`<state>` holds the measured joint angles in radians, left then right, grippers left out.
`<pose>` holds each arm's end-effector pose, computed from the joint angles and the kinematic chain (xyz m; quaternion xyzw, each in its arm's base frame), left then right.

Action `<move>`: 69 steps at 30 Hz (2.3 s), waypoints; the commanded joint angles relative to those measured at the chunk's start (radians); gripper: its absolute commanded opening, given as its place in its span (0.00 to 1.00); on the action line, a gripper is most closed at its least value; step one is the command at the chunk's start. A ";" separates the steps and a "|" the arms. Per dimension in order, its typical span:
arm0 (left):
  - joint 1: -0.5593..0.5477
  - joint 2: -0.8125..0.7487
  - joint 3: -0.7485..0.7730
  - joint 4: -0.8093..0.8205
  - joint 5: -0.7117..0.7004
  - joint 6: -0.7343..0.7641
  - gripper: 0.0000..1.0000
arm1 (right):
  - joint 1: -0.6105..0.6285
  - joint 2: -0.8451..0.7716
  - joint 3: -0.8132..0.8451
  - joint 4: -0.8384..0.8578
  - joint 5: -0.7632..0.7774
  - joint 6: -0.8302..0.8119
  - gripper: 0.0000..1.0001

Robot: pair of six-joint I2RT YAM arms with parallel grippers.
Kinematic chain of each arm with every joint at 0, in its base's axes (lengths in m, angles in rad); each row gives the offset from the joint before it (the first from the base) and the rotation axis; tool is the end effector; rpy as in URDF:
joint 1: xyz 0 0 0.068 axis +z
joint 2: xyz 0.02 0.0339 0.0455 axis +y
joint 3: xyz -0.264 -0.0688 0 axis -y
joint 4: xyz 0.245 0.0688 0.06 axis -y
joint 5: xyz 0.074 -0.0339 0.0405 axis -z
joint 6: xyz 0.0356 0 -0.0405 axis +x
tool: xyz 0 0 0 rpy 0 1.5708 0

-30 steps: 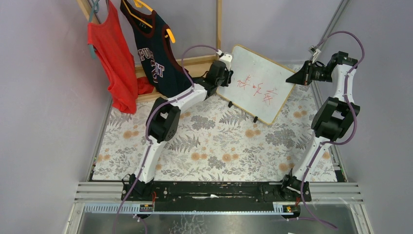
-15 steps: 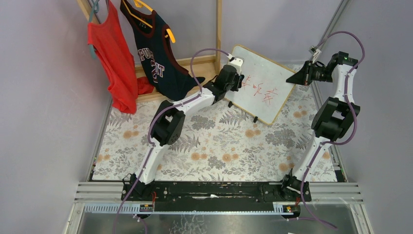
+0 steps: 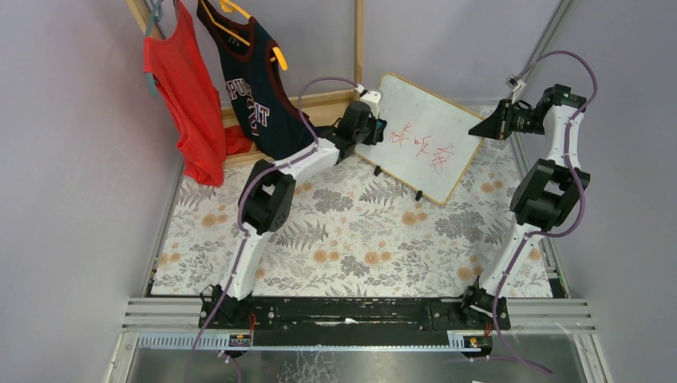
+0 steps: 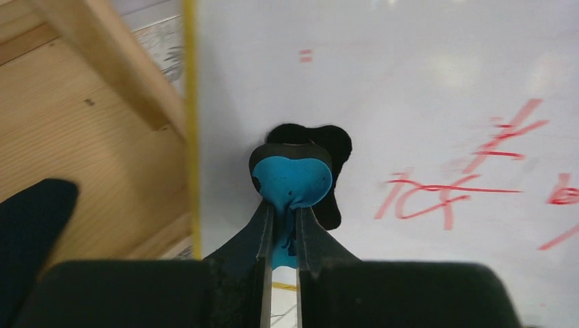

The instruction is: Erase the whiteboard

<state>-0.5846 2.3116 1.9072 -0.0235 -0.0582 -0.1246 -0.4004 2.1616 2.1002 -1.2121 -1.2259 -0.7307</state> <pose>0.4570 -0.3000 0.2216 0.1764 0.8222 -0.1648 0.5155 0.4187 -0.1408 0.2953 -0.2170 0.7839 0.4154 0.4072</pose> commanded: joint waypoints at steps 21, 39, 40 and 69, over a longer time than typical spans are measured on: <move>-0.053 0.031 0.044 -0.049 -0.001 -0.032 0.00 | 0.041 -0.029 -0.007 -0.020 0.065 -0.088 0.00; 0.014 -0.002 0.004 -0.083 -0.046 0.024 0.00 | 0.041 -0.031 -0.009 -0.022 0.062 -0.092 0.00; 0.025 -0.004 -0.008 -0.082 -0.050 0.026 0.00 | 0.041 -0.031 -0.008 -0.022 0.060 -0.092 0.00; -0.042 0.050 0.186 -0.127 -0.013 -0.007 0.00 | 0.044 -0.026 -0.008 -0.050 0.062 -0.119 0.00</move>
<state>-0.5953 2.3302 2.0186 -0.1658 -0.0795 -0.1200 -0.3977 2.1616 2.1002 -1.2213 -1.2339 -0.7605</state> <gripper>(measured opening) 0.066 0.113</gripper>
